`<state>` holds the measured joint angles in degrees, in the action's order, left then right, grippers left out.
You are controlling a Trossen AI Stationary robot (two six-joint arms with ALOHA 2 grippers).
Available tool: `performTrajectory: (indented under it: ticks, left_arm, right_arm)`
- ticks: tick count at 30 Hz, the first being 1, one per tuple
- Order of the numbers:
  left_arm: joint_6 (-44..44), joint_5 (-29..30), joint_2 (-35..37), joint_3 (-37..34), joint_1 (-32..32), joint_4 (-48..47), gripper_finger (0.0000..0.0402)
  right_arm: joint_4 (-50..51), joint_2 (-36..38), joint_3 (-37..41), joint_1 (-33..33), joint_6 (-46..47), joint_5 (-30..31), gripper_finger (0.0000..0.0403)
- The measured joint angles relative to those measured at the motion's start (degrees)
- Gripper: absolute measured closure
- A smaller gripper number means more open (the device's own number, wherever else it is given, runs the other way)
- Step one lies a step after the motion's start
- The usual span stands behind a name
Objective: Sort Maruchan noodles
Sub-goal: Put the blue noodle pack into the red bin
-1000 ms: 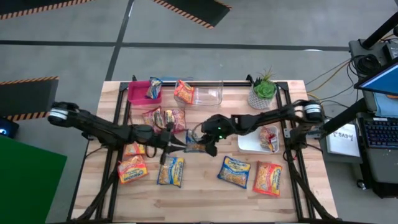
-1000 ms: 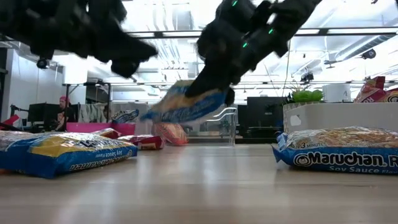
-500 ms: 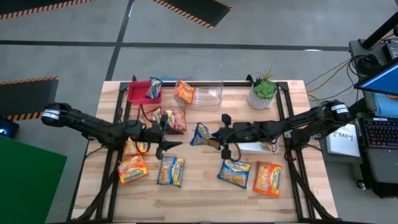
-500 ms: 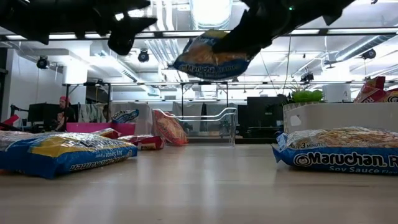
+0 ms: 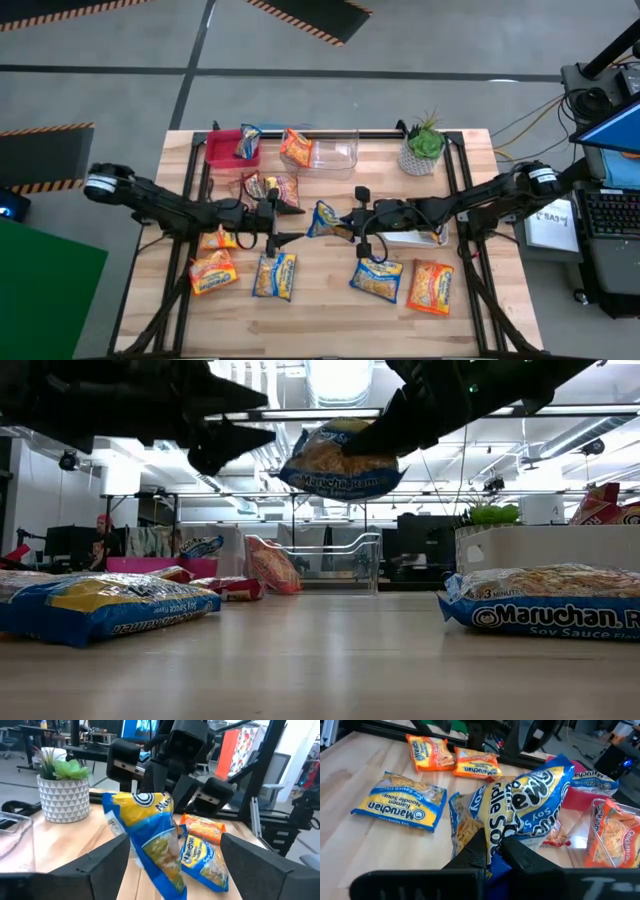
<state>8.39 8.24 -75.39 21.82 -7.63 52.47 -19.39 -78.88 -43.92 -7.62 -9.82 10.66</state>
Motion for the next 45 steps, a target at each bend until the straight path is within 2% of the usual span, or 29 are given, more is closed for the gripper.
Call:
performTrajectory:
  ticks: [8,15,20,26,31,37,41,45]
  left_arm:
    - [2.44,0.89,-7.53,0.00,1.72,7.40,0.0115]
    - [4.86,-2.91,-16.00,0.02,1.91,21.41,0.0115]
    - [6.63,-3.30,-22.64,0.91,2.32,29.77,0.0119]
    - [7.01,-4.30,-28.13,5.44,2.56,31.49,0.0138]
    - [5.78,-4.28,-28.49,5.89,2.63,31.65,0.0185]
    - [5.65,-4.20,-28.40,5.75,2.69,31.65,0.0267]
    - [5.65,-4.22,-28.40,5.75,2.81,31.61,0.0321]
    - [5.65,-4.25,-28.36,5.75,2.81,31.58,0.0352]
  right_arm:
    - [-1.08,-0.01,0.00,-1.03,-4.00,-0.07,0.0385]
    - [-1.32,0.01,0.00,-1.14,-6.12,-0.02,0.0385]
    - [-2.42,0.01,-0.04,-1.14,-7.36,-0.04,0.0385]
    - [-2.16,0.01,-0.04,-1.16,-7.67,-0.09,0.0385]
    - [-1.73,0.01,-0.04,-1.27,-7.93,-0.13,0.0385]
    - [-1.90,0.01,-0.04,-1.27,-7.63,-0.11,0.0382]
    - [-1.92,0.03,-0.04,-1.25,-4.74,0.01,0.0360]
    - [-1.90,0.56,-0.04,-1.25,-3.20,0.04,0.0322]
